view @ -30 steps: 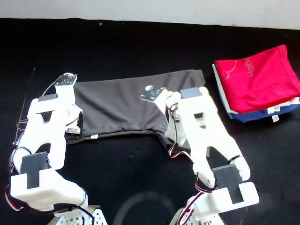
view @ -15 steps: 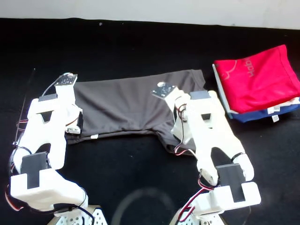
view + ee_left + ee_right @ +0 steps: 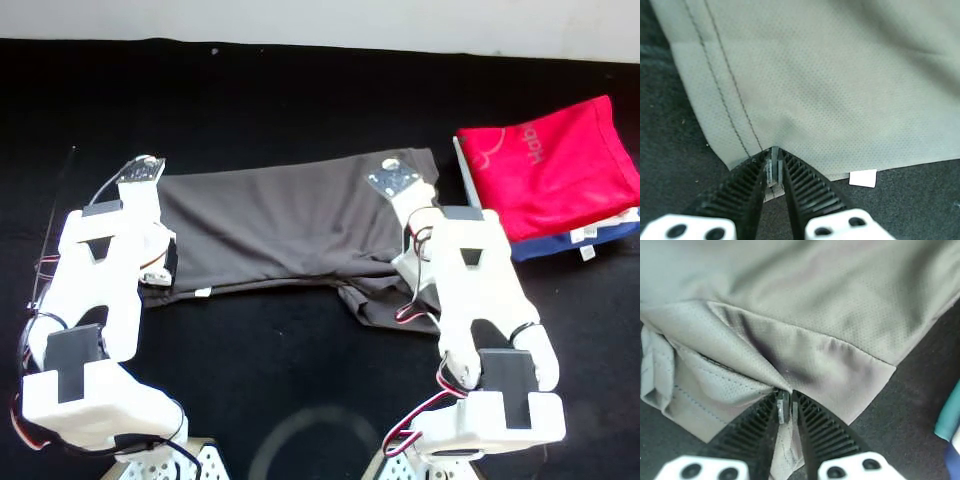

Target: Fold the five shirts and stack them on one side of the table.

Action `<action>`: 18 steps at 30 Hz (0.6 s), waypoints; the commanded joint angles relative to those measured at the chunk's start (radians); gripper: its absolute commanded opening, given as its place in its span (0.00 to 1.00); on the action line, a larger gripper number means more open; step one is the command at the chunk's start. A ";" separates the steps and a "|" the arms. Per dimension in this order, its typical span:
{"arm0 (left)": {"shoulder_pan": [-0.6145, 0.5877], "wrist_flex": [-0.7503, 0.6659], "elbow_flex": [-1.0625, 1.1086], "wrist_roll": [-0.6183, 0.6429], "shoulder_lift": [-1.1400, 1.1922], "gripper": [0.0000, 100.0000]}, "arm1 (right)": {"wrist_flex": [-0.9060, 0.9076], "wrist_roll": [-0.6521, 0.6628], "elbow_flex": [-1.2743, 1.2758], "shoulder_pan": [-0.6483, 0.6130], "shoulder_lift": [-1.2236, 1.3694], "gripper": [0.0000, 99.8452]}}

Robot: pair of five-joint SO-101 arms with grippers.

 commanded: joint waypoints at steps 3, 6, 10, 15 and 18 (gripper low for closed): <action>-0.038 -0.015 0.005 -0.011 -0.002 0.01 | 0.096 -0.015 -0.039 -0.012 -0.018 0.01; -0.038 -0.015 0.005 -0.011 -0.002 0.01 | 0.191 -0.015 -0.087 -0.058 -0.018 0.01; -0.038 -0.015 0.005 -0.011 -0.002 0.01 | 0.269 -0.015 -0.116 -0.113 -0.019 0.01; -0.038 -0.015 0.005 -0.011 -0.002 0.01 | 0.282 -0.017 -0.170 -0.119 -0.073 0.06; -0.038 -0.017 0.005 -0.011 -0.002 0.01 | 0.282 -0.077 -0.173 -0.122 -0.157 0.14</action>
